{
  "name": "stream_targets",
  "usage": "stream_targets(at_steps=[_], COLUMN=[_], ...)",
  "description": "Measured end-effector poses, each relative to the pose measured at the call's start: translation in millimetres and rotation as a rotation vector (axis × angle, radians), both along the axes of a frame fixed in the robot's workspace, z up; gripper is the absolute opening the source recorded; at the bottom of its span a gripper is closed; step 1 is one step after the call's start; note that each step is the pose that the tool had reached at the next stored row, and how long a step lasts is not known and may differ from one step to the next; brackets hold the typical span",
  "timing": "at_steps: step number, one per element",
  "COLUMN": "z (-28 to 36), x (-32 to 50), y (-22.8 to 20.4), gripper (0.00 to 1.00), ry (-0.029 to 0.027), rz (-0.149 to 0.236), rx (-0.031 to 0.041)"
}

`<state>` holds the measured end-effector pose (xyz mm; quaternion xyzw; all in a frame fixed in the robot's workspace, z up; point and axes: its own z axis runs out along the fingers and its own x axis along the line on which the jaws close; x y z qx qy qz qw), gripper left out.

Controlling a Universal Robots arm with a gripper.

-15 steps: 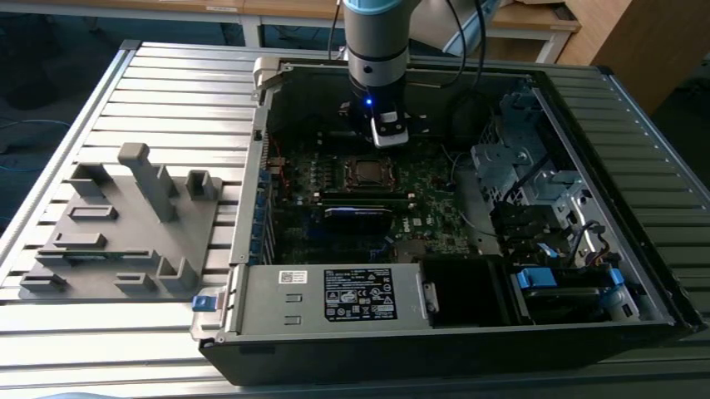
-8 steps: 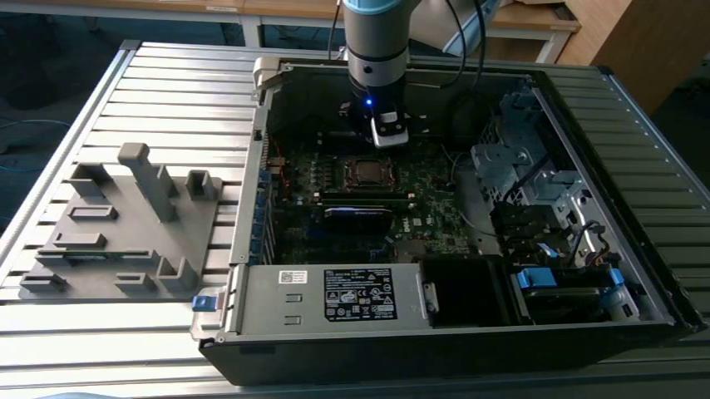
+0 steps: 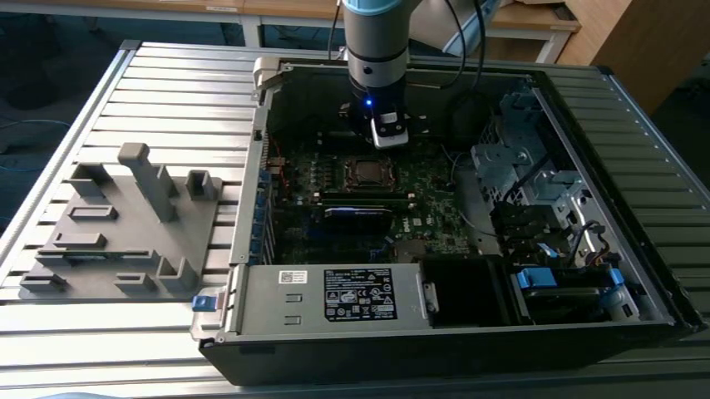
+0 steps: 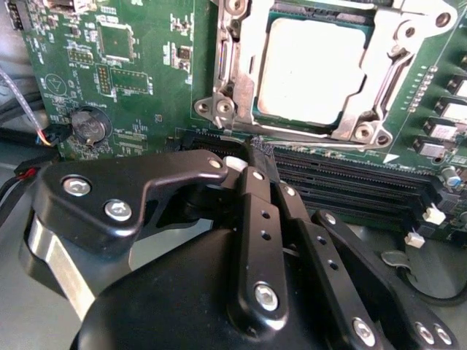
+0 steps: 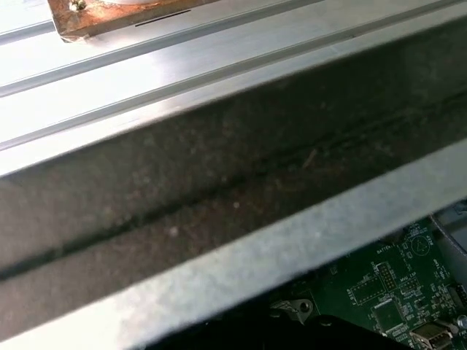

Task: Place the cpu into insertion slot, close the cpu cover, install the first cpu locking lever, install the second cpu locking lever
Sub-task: 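Install the first cpu locking lever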

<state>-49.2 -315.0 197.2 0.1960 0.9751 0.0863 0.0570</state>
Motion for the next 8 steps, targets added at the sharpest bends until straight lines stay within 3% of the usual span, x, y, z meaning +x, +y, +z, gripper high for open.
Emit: stream_targets(at_steps=[8], z=[-0.9], x=[0.0], y=[-0.1], gripper=[0.10], ry=[0.0001], rz=[0.000], rx=[-0.0075])
